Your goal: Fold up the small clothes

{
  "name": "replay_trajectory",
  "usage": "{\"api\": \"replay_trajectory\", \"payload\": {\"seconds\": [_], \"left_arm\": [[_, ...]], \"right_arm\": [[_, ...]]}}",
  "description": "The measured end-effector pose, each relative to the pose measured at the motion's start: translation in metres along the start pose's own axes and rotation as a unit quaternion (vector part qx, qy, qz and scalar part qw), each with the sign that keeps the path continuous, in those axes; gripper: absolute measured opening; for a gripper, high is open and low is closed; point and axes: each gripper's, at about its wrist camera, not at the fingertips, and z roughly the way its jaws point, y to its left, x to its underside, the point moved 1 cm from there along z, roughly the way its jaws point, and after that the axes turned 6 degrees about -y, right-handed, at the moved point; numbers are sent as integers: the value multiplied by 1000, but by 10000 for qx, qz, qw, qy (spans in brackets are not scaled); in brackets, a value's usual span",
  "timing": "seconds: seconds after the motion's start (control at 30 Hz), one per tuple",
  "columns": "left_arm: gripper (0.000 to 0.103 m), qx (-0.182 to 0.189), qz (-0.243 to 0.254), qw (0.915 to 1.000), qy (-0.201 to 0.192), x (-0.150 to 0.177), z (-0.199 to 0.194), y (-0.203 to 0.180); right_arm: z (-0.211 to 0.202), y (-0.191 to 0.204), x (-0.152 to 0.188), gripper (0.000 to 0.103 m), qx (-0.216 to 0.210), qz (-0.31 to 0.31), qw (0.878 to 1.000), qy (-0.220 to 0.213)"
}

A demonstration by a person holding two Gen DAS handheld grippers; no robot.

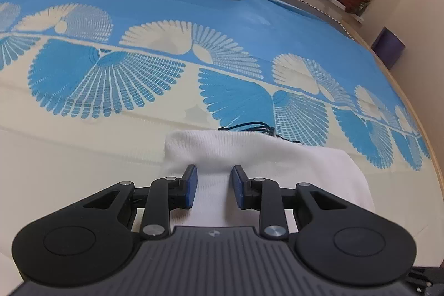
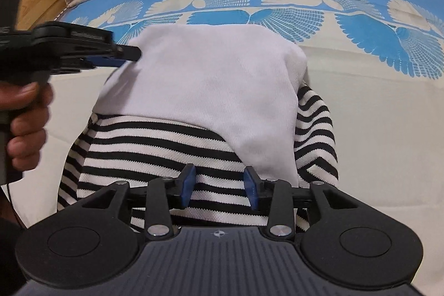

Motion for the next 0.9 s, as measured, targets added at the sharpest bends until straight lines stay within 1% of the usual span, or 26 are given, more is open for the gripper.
{"api": "replay_trajectory", "payload": {"seconds": [0.07, 0.17, 0.2, 0.27, 0.3, 0.33, 0.37, 0.4, 0.43, 0.47, 0.5, 0.53, 0.57, 0.6, 0.63, 0.67, 0.7, 0.73, 0.77, 0.8, 0.83, 0.9], "left_arm": [[31, 41, 59, 10000, 21, -1, 0, 2], [33, 22, 236, 9997, -110, -4, -19, 2], [33, 103, 249, 9995, -144, -4, -27, 3], [33, 482, 266, 9984, -109, -2, -45, 3], [35, 664, 325, 9973, -46, 0, -51, 2], [40, 838, 461, 9954, 62, 4, -57, -2], [43, 964, 699, 9925, 271, 12, -59, -6], [49, 934, 949, 9896, 548, 21, -56, -9], [50, 768, 1256, 9851, 884, 33, -50, -12], [50, 499, 1706, 9782, 1074, 47, -46, -16], [52, 362, 2025, 9735, 996, 53, -49, -21], [56, 250, 2257, 9703, 834, 56, -56, -26], [58, 129, 2386, 9690, 634, 56, -67, -31], [62, 70, 2410, 9694, 465, 54, -79, -33], [71, 41, 2385, 9709, 230, 51, -94, -35], [77, 34, 2317, 9728, -34, 50, -111, -35], [87, -3, 2220, 9746, -312, 48, -129, -35], [88, -48, 2147, 9752, -534, 49, -146, -36], [88, -75, 2107, 9745, -764, 53, -164, -37], [88, -91, 2115, 9731, -909, 56, -177, -39], [89, -109, 2126, 9714, -1054, 62, -193, -41], [89, -144, 2076, 9687, -1353, 78, -220, -44]], "right_arm": [[0, -1, 0, 45, 28, 7, 10000, -1], [0, 1, 0, 46, 79, -9, 10000, 16], [-1, 1, 0, 46, 103, -30, 9999, -1], [-8, 1, -3, 46, 151, 39, 9997, -187], [-12, -1, -4, 45, 166, 136, 9993, -299], [-16, -4, -5, 45, 182, 242, 9988, -383], [-17, -7, -5, 45, 232, 298, 9985, -409], [-17, -9, -3, 46, 347, 314, 9982, -368], [-12, -11, 0, 46, 548, 310, 9978, -215], [-7, -14, 4, 46, 741, 304, 9968, 6], [0, -17, 10, 46, 940, 320, 9947, 273], [1, -20, 13, 46, 1069, 358, 9930, 359], [-3, -22, 13, 46, 1151, 434, 9920, 282], [-9, -23, 11, 46, 1205, 513, 9913, 141], [-22, -24, 8, 46, 1265, 636, 9898, -140], [-33, -24, 7, 46, 1281, 720, 9884, -379], [-49, -22, 4, 46, 1263, 774, 9865, -701], [-63, -19, 3, 47, 1259, 737, 9847, -951], [-76, -14, 3, 51, 1282, 624, 9825, -1197], [-91, -8, 4, 60, 1327, 481, 9790, -1469], [-107, 0, 6, 65, 1377, 359, 9742, -1750], [-134, 14, 16, 90, 1400, 255, 9655, -2180]]}}
